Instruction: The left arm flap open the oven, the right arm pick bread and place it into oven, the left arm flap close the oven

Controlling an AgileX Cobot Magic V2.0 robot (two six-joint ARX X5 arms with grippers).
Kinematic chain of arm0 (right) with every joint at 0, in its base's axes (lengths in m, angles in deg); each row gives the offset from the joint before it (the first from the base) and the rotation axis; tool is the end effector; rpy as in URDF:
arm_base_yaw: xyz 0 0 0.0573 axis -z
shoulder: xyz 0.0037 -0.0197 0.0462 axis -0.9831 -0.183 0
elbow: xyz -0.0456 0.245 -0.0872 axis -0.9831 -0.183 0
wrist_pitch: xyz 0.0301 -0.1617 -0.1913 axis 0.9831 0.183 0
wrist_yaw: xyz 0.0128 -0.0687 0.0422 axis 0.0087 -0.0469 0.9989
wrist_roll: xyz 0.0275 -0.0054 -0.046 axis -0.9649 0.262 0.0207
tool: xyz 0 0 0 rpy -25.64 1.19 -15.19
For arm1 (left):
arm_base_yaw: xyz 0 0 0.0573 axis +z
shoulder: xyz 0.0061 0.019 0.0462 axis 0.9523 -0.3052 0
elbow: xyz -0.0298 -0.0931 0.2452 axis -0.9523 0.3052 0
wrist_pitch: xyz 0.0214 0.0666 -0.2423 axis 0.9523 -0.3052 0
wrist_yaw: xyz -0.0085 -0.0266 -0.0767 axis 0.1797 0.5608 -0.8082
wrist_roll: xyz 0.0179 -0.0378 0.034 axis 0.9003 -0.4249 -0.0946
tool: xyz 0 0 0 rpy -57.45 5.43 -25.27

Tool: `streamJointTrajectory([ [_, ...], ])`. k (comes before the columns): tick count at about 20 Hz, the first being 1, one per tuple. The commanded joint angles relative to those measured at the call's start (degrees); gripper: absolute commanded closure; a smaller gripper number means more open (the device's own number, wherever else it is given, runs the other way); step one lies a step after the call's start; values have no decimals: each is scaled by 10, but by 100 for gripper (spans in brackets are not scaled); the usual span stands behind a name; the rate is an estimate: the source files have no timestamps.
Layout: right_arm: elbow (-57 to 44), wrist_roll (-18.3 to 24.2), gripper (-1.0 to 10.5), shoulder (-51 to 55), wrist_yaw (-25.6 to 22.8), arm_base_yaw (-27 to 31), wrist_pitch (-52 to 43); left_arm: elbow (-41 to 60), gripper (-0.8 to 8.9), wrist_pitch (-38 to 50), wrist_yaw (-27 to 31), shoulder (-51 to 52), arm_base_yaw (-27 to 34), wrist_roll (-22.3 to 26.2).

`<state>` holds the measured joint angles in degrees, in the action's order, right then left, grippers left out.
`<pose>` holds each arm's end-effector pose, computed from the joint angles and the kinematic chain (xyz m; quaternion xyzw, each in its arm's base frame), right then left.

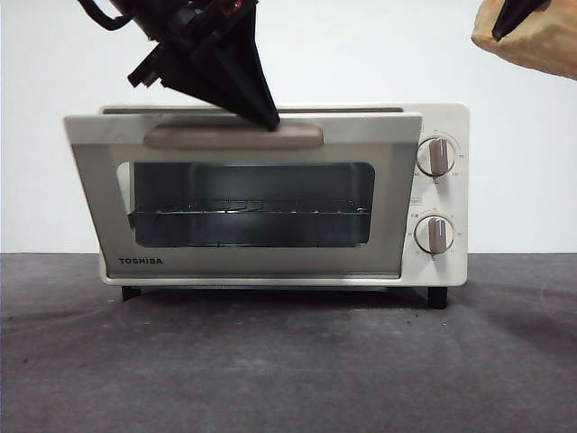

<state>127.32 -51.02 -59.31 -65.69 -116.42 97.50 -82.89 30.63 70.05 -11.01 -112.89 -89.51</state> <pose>0.1112 0.0829 0.3026 0.0923 0.3151 0.2351 0.9148 0.2203 -0.1964 0.2904 0.0716 0.3510 -0.3973 0.8449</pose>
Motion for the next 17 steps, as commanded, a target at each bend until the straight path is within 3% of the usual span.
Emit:
streamJointTrajectory([
  [1, 11, 5, 747, -2, 1, -5, -3, 3, 802, -35, 16, -20, -12, 1],
  [9, 12, 10, 747, -2, 0, -5, -11, 3, 802, -114, 16, -20, -47, -2],
  [17, 12, 11, 747, -3, 2, -5, -11, 3, 802, -105, 17, -10, -43, -10],
])
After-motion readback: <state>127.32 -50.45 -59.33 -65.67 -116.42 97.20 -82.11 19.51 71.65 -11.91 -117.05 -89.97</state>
